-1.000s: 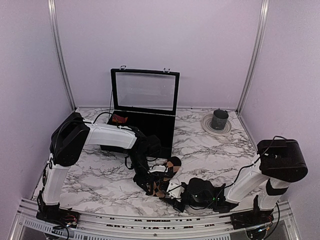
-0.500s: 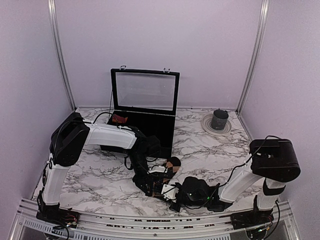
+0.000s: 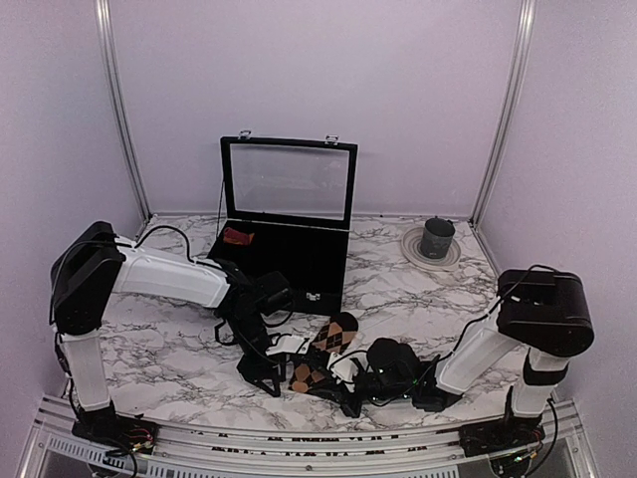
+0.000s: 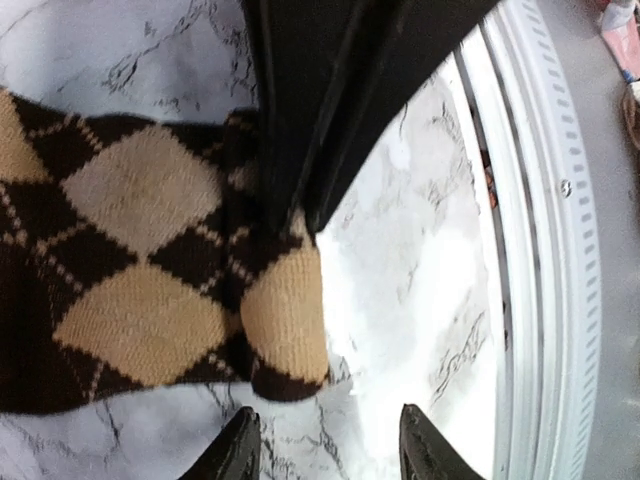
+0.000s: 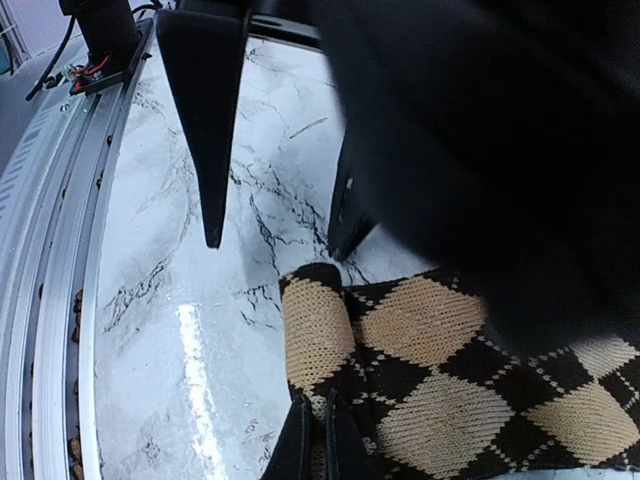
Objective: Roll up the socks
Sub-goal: Roll the sock at the center of the board.
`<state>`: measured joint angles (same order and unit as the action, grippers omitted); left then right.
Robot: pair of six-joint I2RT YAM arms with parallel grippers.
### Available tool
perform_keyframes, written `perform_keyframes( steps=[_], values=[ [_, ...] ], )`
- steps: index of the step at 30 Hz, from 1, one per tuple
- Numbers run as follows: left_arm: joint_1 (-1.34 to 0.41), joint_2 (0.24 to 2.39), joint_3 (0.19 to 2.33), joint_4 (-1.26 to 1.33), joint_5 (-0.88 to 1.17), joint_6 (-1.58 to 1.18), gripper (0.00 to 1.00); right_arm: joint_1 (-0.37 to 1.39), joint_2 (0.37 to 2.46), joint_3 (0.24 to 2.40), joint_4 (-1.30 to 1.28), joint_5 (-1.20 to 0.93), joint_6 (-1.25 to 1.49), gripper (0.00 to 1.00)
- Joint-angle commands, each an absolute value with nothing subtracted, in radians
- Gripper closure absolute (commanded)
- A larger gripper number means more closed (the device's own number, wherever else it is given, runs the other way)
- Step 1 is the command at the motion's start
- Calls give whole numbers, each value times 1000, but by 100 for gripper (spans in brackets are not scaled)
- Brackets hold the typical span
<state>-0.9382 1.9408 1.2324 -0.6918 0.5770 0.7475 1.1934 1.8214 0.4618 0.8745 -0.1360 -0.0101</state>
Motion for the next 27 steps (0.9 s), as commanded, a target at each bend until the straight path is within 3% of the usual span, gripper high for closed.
perform_keyframes(
  steps=[1,18,27],
  values=[
    [-933,1829,1138,-482,512,759,52,1157,1816,480,774,-253,130,100],
    [-999,1725,1060,-425,458,842,51,955,1880,646,484,-503,479,100],
    [-1047,1657,1054,-437,531,839,51,915,1968,704,380,-555,578,100]
  ],
)
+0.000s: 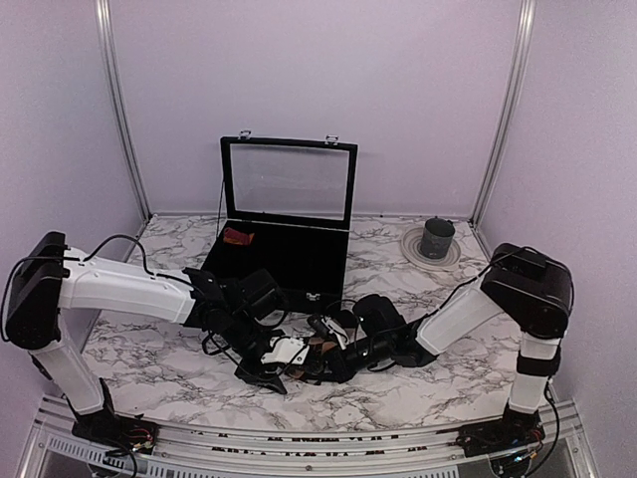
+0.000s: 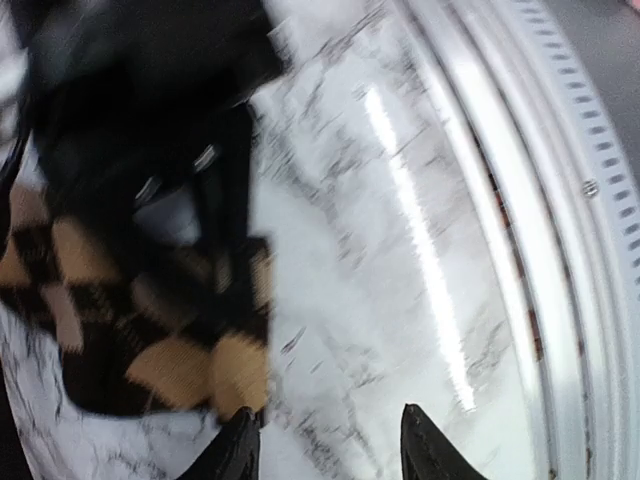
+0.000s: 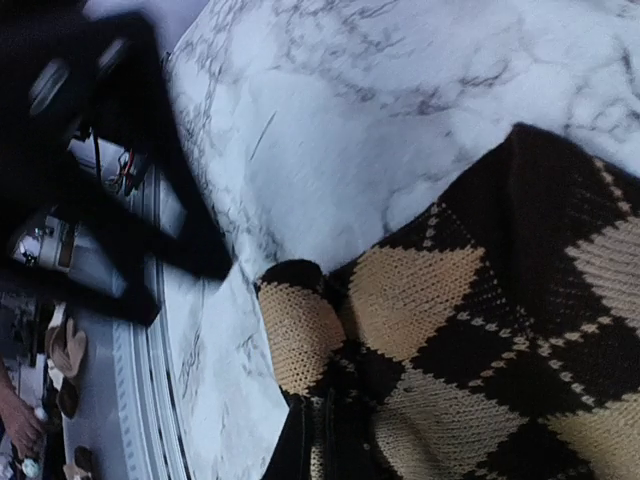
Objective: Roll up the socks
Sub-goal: Roll the sock at the center of the board.
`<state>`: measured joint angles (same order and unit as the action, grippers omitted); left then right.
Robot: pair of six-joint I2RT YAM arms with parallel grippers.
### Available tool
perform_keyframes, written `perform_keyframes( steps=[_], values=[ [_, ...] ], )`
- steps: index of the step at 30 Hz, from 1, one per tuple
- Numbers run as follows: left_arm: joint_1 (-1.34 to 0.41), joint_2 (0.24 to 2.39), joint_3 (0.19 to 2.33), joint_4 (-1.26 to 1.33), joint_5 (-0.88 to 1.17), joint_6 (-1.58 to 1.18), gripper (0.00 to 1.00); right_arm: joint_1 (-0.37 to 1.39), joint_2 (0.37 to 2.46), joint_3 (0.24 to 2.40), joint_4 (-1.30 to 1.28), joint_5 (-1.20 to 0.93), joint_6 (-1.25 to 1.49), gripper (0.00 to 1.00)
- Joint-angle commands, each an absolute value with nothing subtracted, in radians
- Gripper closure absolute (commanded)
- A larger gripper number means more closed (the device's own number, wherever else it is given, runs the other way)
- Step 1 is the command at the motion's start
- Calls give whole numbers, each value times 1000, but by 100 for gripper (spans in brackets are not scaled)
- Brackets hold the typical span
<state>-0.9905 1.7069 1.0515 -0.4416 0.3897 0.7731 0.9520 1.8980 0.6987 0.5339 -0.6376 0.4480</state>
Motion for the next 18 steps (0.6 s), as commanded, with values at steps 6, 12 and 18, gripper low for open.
perform_keyframes(
  steps=[6,12,18],
  values=[
    [-1053,1655,1017,-385,513,843,51,904,1965,652,516,-584,630,100],
    [-1048,1633,948,-258,439,833,51,897,1985,632,556,-646,680,100],
    [-1060,1686,972,-172,339,859,52,863,2021,632,569,-744,776,100]
  ],
)
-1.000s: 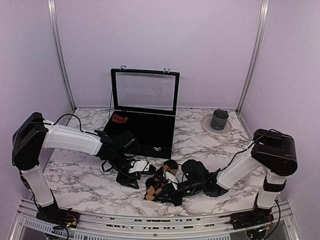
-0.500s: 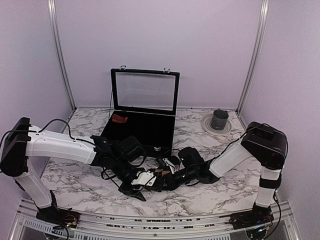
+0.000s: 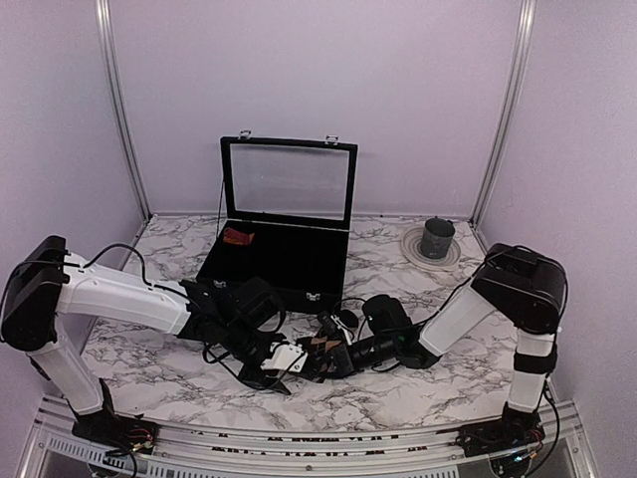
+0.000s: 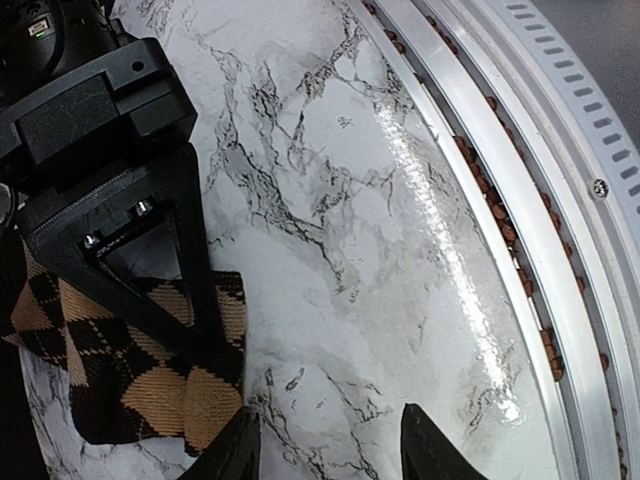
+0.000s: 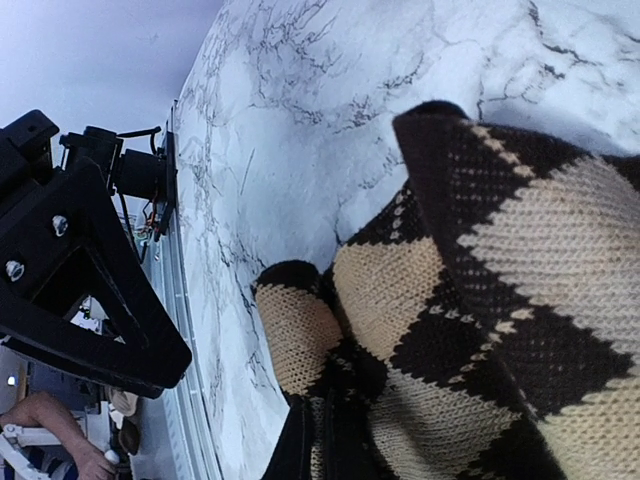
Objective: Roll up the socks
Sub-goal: Roll the sock at the center of the board.
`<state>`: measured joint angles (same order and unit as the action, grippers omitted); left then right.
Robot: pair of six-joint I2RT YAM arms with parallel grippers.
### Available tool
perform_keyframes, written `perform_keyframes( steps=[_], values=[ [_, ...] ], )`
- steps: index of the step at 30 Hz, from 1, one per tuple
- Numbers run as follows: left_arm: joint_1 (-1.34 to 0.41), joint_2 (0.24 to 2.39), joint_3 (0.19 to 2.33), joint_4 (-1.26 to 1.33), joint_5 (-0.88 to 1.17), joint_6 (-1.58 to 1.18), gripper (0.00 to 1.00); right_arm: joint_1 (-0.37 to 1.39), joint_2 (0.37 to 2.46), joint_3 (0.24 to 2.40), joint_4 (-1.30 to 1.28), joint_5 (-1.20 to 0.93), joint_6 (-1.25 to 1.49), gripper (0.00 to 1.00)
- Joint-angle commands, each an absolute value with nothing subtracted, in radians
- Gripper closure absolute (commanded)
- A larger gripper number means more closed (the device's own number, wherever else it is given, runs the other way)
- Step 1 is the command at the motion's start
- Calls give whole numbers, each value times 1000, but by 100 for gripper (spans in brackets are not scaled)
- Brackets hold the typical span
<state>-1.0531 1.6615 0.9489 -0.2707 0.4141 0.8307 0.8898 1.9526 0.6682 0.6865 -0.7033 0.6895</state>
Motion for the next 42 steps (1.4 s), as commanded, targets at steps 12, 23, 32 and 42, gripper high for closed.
perform_keyframes(
  steps=[12,23,32,42],
  values=[
    [-1062,1811,1028,-170,249,942,59,843,2032,637,501,-775,825,100],
    [-1063,1867,1036,-158,177,924,68,844,2036,638,475,-771,801,100],
    [-1060,1910,1068,-263,170,905,95,842,1971,611,463,-725,769,84],
    [-1044,1959,1179,-496,363,819,100,838,1626,464,394,-454,587,72]
  ],
)
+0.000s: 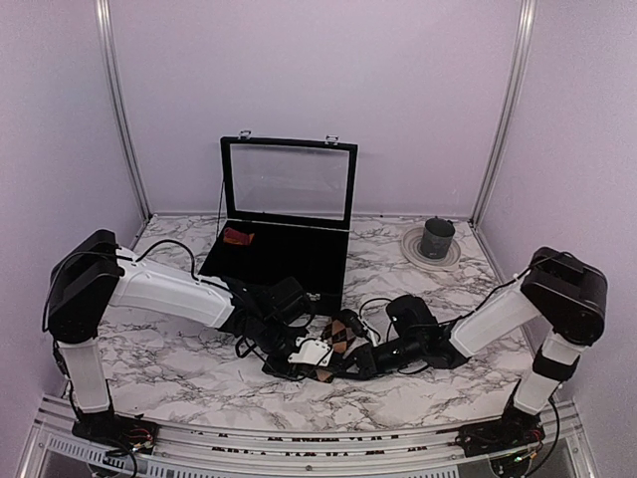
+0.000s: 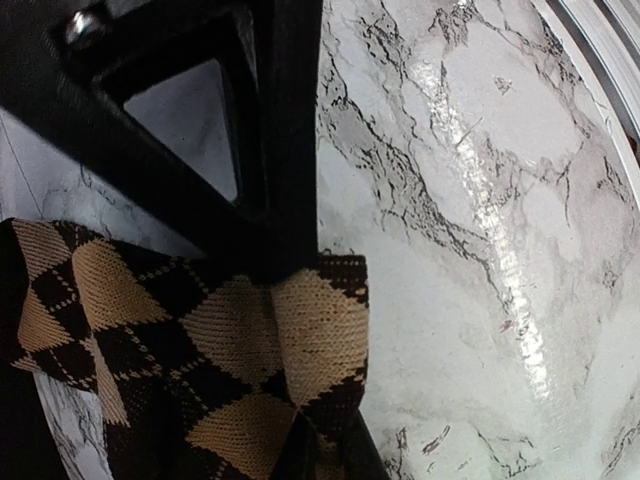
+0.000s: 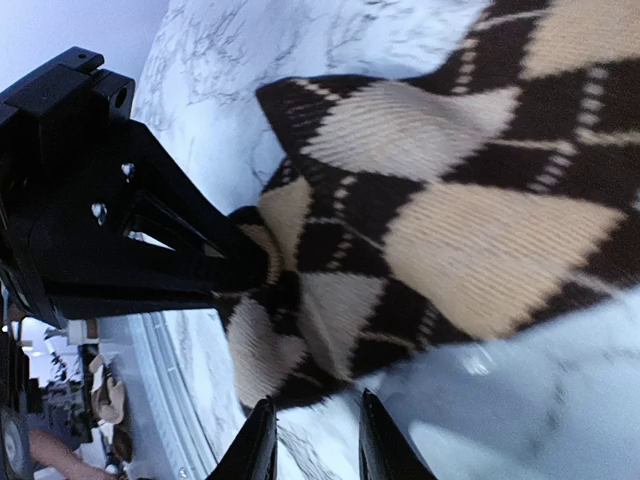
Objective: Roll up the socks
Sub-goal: Roll the sock at the center of the board.
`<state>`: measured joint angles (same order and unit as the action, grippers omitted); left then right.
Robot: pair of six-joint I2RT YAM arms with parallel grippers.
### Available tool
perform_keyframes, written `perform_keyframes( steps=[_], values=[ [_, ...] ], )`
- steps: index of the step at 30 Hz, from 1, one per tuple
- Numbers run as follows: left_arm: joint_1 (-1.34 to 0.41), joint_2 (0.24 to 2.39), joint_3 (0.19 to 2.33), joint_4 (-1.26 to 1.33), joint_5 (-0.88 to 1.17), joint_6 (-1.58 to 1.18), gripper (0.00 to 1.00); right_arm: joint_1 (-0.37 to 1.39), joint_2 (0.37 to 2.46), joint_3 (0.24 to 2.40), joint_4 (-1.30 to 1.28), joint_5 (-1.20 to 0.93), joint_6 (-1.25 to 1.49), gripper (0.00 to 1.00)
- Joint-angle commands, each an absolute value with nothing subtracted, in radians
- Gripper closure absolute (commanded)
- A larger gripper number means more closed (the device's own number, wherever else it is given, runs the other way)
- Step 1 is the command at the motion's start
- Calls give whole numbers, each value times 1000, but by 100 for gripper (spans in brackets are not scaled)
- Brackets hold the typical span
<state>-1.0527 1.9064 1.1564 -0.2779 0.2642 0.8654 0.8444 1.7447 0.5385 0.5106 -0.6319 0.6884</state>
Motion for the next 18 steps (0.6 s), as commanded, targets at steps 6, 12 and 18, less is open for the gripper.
perform_keyframes(
  steps=[6,12,18],
  values=[
    [-1035,2007,1288,-657,513,787,100,862,1253,338,361,-111,475,60],
    [-990,2087,1406,-806,657,735,100,873,966,293,264,180,454,0],
    [-951,2149,1472,-862,686,705,100,867,802,150,418,138,453,0]
  ],
)
